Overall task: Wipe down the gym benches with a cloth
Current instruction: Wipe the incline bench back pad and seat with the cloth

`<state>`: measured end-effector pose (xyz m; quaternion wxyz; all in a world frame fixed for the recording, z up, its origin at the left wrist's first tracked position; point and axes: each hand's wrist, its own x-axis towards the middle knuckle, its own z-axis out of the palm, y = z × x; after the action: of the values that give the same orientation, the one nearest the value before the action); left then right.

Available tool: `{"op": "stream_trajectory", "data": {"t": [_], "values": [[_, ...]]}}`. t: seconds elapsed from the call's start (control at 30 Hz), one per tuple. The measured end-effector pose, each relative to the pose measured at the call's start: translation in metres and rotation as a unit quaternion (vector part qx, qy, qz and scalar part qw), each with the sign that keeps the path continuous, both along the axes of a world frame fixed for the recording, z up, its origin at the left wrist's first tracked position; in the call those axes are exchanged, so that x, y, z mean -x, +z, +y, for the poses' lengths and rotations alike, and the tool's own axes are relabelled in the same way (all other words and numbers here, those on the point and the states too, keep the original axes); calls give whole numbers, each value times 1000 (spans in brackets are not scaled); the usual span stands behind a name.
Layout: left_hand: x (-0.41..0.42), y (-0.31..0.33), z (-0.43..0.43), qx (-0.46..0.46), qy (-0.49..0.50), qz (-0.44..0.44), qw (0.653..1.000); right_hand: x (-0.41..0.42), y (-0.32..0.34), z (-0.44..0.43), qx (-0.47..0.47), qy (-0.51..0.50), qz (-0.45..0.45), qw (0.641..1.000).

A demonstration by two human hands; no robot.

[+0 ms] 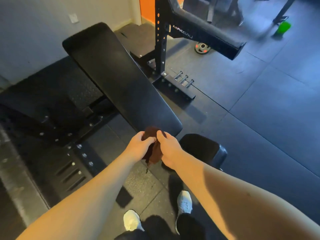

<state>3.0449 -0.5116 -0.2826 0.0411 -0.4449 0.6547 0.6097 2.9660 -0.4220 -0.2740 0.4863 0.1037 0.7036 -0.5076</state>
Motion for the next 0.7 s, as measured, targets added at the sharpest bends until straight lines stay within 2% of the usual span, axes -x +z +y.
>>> {"op": "stream_trajectory", "data": {"t": [0.2, 0.37, 0.53, 0.7], "values": [[-12, 77, 28, 25, -76, -21, 997, -13, 83, 40, -49, -21, 10, 999], [-1, 129, 58, 12, -95, 3, 995, -7, 137, 82, -40, -69, 12, 997], [26, 152, 105, 3, -73, 6, 997, 29, 157, 124, 18, -99, -12, 995], [73, 154, 171, 0, -25, 8, 1000, 95, 153, 191, 64, -36, 13, 997]]}}
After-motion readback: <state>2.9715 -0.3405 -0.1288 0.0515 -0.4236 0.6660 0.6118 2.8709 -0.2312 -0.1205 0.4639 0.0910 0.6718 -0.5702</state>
